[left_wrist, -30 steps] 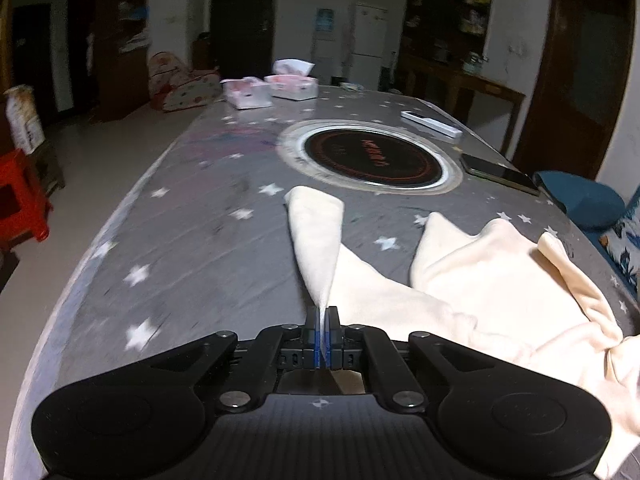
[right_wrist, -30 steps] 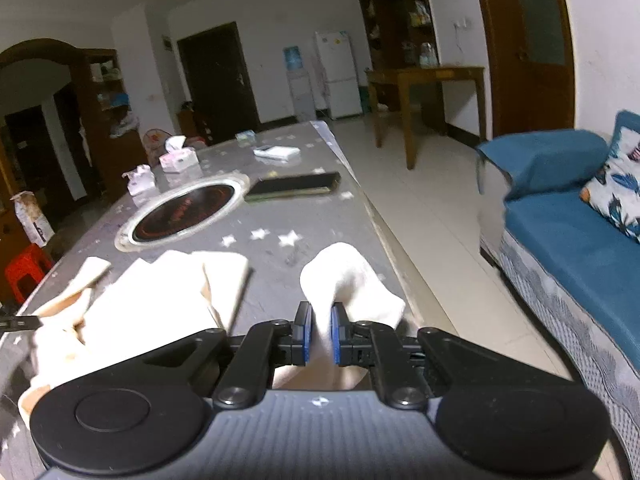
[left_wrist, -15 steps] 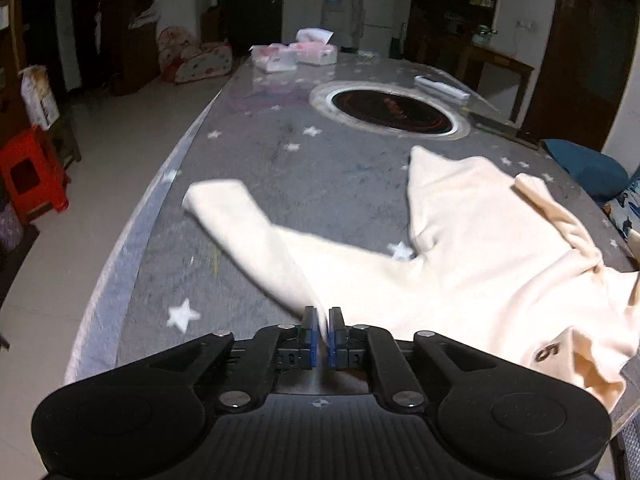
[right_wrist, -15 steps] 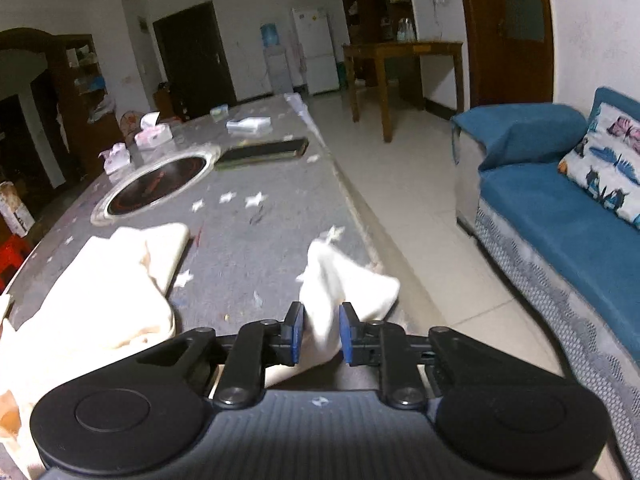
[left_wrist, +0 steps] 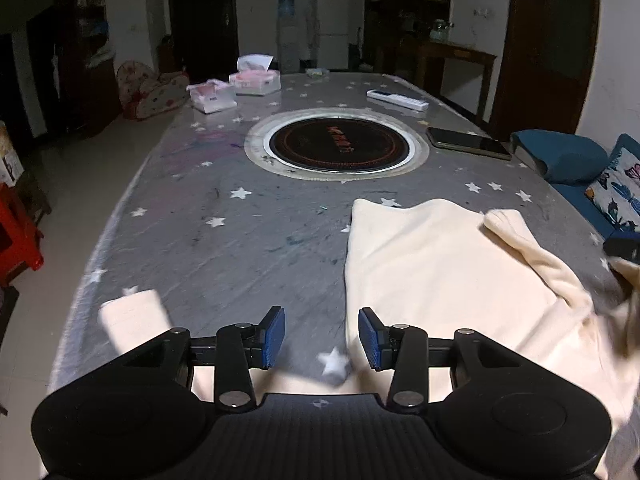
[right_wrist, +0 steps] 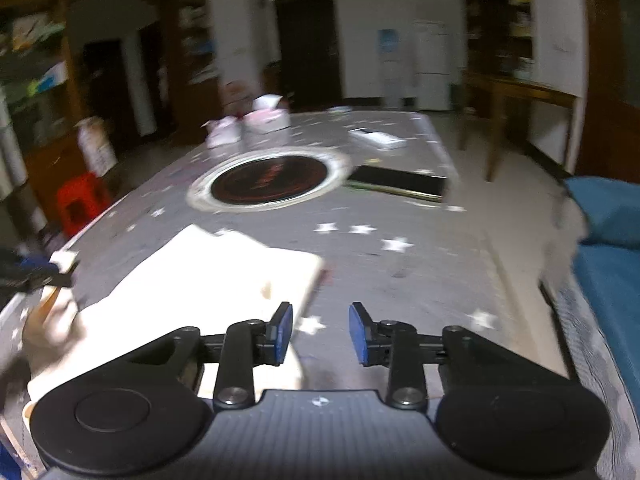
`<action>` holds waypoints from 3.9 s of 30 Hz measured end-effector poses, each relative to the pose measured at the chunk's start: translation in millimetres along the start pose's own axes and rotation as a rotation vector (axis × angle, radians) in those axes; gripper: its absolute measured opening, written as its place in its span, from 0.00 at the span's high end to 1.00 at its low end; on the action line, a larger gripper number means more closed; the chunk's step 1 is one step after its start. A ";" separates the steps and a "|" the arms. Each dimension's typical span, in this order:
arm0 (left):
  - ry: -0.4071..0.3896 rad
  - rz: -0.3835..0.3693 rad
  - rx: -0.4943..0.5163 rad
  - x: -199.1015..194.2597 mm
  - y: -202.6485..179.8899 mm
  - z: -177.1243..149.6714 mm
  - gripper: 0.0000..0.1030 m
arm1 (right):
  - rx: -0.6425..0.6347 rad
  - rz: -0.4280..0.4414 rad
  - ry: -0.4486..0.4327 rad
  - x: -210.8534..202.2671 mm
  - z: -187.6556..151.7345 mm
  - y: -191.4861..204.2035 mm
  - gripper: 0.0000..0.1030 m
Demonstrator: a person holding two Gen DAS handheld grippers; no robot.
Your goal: Fold clothes
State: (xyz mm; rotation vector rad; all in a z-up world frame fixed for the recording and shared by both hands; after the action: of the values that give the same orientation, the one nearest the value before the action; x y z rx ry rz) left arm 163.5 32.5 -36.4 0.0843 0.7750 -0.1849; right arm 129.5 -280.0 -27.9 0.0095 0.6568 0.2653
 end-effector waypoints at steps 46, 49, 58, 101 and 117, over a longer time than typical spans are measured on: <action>-0.049 0.166 -0.117 118.6 38.4 68.4 0.85 | -0.111 0.090 0.088 102.3 26.0 11.2 0.82; -0.064 0.112 -0.063 100.9 20.1 63.6 0.85 | -0.156 0.190 0.118 86.1 17.2 39.4 0.76; -0.014 -0.020 0.046 84.3 -25.4 24.1 0.85 | -0.399 0.491 0.213 6.1 -39.0 131.8 0.58; -0.084 -0.281 0.168 21.8 -116.3 -14.7 0.58 | -0.171 0.094 0.200 -11.2 -68.2 23.2 0.83; -0.041 -0.400 0.272 -2.8 -170.6 -59.3 0.56 | 0.217 -0.127 0.107 -3.8 -32.6 -108.9 0.54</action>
State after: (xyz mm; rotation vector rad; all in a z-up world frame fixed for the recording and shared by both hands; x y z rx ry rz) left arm 87.3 -125.9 -77.9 0.1824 0.7161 -0.6704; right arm 133.1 -388.6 -61.5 0.1616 0.7866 0.0715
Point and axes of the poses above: each gripper's, at about its wrist camera, not at the fingertips, and x roughly the way its jaws point, y to its left, z to its top, the point moved 9 cm from there along x, roughly the way its jaws point, and after that the axes turned 1 degree about z, right-handed, at the moved point
